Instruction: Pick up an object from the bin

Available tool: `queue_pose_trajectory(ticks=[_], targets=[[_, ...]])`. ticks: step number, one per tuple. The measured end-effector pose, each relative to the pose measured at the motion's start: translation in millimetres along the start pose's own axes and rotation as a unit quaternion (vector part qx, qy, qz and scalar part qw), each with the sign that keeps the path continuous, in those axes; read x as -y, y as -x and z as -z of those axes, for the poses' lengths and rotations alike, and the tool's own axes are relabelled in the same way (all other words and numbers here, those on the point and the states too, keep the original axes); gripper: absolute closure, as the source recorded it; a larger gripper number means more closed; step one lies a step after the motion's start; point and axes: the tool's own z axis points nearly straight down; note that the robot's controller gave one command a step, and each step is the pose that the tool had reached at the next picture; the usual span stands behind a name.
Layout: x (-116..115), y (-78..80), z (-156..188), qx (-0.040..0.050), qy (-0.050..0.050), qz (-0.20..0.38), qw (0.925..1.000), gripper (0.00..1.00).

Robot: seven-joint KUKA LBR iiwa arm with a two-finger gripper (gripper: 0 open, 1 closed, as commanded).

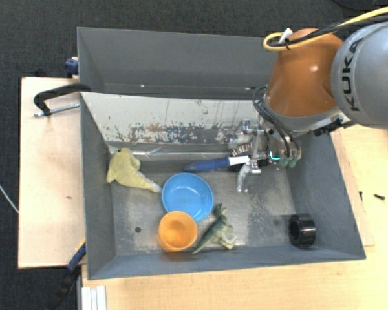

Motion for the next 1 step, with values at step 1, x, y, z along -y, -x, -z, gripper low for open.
queue_pose_trajectory(ticks=[1], targets=[[36.9, 25.4, -101.8, 0.0117, 0.003, -0.053, 0.9985, 0.00]])
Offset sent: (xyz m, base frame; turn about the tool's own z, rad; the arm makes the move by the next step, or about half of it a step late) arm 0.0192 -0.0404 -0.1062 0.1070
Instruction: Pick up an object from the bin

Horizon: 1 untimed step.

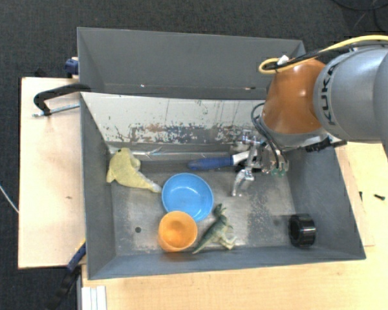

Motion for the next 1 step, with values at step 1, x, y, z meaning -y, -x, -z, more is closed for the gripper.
queue_pose_trajectory(ticks=[1], targets=[[1.8, 0.7, 2.2, 0.0020, -0.002, 0.000, 1.0000, 1.00]])
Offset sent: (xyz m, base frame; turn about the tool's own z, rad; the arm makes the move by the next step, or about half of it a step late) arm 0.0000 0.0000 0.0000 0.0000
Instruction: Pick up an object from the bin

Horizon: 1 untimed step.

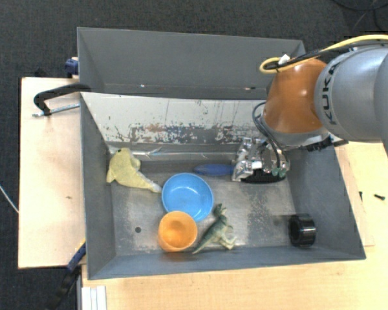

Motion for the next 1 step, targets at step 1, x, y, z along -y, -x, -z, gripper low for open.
queue_pose_trajectory(ticks=[1], targets=[[-5.4, 1.4, -0.1, -0.0020, -0.005, 0.009, 0.9999, 1.00]])
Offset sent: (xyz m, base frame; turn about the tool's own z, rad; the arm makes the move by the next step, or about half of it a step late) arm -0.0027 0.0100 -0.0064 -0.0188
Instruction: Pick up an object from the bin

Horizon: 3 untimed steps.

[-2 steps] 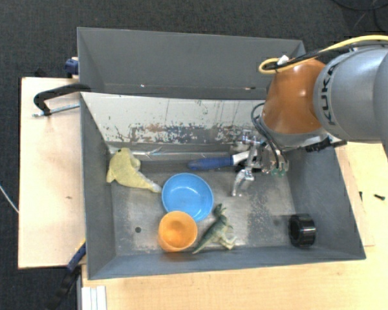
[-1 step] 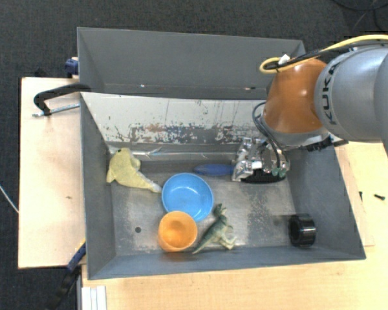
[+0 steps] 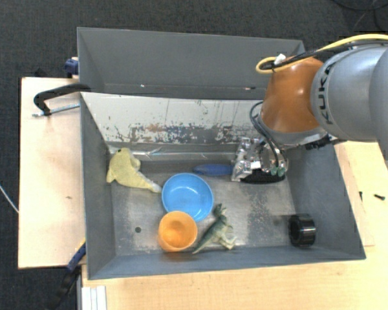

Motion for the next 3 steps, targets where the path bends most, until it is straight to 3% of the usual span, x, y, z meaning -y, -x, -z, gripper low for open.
queue_pose_trajectory(ticks=[1, 3], targets=[[-8.5, -4.7, 51.6, -0.0031, 0.004, -0.002, 1.0000, 1.00], [-8.4, -6.2, 47.8, -0.0062, 0.004, -0.002, 1.0000, 1.00]])
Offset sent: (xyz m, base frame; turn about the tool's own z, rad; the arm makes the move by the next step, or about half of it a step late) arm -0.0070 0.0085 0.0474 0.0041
